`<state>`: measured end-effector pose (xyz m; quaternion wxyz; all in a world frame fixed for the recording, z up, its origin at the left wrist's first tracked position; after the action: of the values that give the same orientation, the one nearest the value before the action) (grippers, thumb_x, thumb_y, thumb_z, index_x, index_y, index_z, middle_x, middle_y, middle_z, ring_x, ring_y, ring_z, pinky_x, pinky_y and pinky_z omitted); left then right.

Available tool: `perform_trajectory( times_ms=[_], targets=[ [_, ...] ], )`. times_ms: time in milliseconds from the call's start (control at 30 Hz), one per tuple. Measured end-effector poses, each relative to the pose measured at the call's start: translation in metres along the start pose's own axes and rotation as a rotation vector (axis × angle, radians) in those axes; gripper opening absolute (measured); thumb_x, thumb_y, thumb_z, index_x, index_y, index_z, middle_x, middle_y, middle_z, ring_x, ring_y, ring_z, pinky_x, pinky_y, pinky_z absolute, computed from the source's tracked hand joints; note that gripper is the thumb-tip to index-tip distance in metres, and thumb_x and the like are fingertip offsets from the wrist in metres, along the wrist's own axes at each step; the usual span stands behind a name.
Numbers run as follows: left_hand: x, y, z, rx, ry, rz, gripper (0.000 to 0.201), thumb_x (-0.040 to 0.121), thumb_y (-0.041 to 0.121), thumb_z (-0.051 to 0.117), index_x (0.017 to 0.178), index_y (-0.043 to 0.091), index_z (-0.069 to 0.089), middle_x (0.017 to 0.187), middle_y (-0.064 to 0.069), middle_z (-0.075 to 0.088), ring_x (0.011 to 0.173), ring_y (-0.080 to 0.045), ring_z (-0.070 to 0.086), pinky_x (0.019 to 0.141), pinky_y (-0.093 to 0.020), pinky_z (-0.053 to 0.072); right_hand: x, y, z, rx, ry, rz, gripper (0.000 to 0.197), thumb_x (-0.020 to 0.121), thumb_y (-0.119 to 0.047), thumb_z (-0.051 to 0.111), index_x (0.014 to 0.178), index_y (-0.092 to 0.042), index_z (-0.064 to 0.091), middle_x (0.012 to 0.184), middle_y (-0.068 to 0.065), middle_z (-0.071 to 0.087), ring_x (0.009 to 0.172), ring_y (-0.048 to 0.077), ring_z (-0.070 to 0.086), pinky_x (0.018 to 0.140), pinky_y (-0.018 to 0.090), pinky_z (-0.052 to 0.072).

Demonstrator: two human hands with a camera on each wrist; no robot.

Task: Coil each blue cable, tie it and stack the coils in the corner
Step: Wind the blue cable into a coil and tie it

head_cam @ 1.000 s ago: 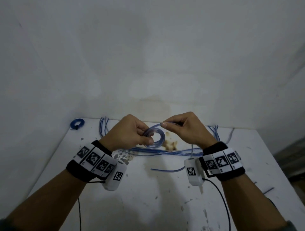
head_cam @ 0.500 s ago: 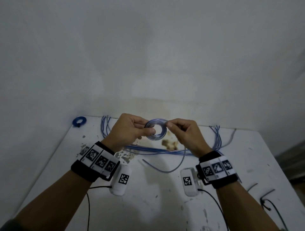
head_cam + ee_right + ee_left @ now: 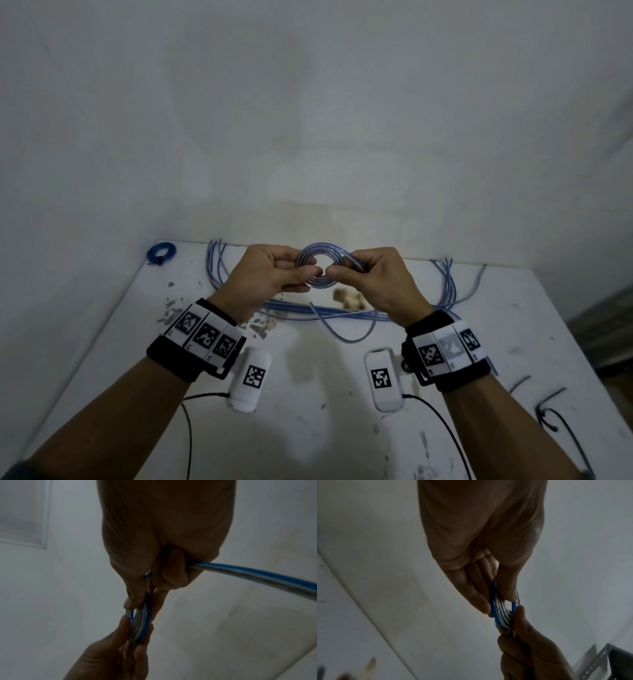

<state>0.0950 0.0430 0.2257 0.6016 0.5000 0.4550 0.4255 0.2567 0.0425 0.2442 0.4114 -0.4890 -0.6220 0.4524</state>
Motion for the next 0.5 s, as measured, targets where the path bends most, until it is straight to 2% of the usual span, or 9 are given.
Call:
perform_trajectory(
  times_ms=[67, 133, 167, 233, 300, 400, 500],
  targets=[
    [0.000, 0.006, 0.001, 0.074, -0.040, 0.028, 0.033, 0.072, 0.013, 0.077, 0.102, -0.001, 0.072, 0.092, -0.021, 0.075, 0.081, -0.026, 0.072, 0.072, -0.029, 0.060, -0.001, -0.001, 0.001, -0.028, 0.001, -0.008, 0.025, 0.080, -0.024, 0.081, 0.081, 0.000, 0.074, 0.081, 0.036, 0.062, 0.068, 0.020, 0.052, 0.063, 0.039, 0.043],
    [0.000, 0.018, 0.002, 0.177, -0.079, 0.082, 0.028, 0.079, 0.013, 0.074, 0.105, 0.000, 0.073, 0.091, -0.017, 0.076, 0.081, -0.026, 0.073, 0.072, -0.029, 0.060, 0.000, -0.005, 0.004, -0.098, -0.039, -0.009, 0.022, 0.080, -0.022, 0.081, 0.083, -0.001, 0.076, 0.075, 0.029, 0.066, 0.064, 0.015, 0.052, 0.060, 0.031, 0.041],
    [0.001, 0.026, 0.003, 0.242, -0.087, 0.119, 0.024, 0.082, 0.014, 0.072, 0.103, 0.003, 0.074, 0.089, -0.013, 0.076, 0.080, -0.024, 0.074, 0.071, -0.028, 0.059, 0.000, -0.007, 0.006, -0.134, -0.071, -0.005, 0.019, 0.080, -0.021, 0.081, 0.083, -0.003, 0.077, 0.066, 0.021, 0.065, 0.060, 0.011, 0.049, 0.057, 0.027, 0.039],
    [0.002, 0.040, 0.007, 0.361, -0.094, 0.193, 0.013, 0.087, 0.013, 0.070, 0.095, 0.006, 0.077, 0.083, -0.007, 0.077, 0.076, -0.020, 0.074, 0.068, -0.024, 0.057, 0.000, -0.012, 0.010, -0.193, -0.130, -0.008, 0.016, 0.080, -0.019, 0.082, 0.078, -0.004, 0.077, 0.054, 0.003, 0.052, 0.051, 0.007, 0.039, 0.051, 0.021, 0.032],
    [0.004, 0.047, 0.009, 0.382, -0.088, 0.239, 0.011, 0.089, 0.013, 0.069, 0.089, 0.006, 0.078, 0.077, -0.007, 0.076, 0.070, -0.019, 0.072, 0.064, -0.023, 0.054, 0.003, -0.018, 0.008, -0.213, -0.141, -0.021, 0.016, 0.079, -0.021, 0.082, 0.078, -0.006, 0.077, 0.055, 0.004, 0.051, 0.051, 0.009, 0.037, 0.051, 0.024, 0.032],
    [0.004, 0.042, 0.003, 0.191, -0.006, 0.251, 0.015, 0.086, 0.018, 0.068, 0.084, 0.006, 0.076, 0.076, -0.011, 0.075, 0.069, -0.023, 0.070, 0.066, -0.034, 0.056, 0.008, -0.027, -0.004, -0.153, -0.059, -0.051, 0.010, 0.080, -0.020, 0.081, 0.080, -0.011, 0.078, 0.064, 0.015, 0.065, 0.059, 0.014, 0.050, 0.058, 0.032, 0.039],
    [-0.003, 0.017, 0.002, -0.136, 0.126, 0.197, 0.021, 0.080, 0.026, 0.066, 0.085, 0.009, 0.077, 0.081, -0.013, 0.075, 0.075, -0.025, 0.071, 0.073, -0.037, 0.058, 0.008, -0.034, -0.010, -0.067, 0.066, -0.111, 0.006, 0.083, -0.016, 0.079, 0.083, -0.011, 0.077, 0.074, 0.009, 0.073, 0.065, 0.013, 0.062, 0.063, 0.033, 0.049]
  ],
)
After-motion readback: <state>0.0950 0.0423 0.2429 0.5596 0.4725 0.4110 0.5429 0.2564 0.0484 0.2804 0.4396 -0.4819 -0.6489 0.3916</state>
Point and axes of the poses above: each hand's wrist, its own x-axis towards the middle knuckle, its own z-axis out of the palm, y = z × x, the point moved 10 cm from there along x, towards the middle knuckle
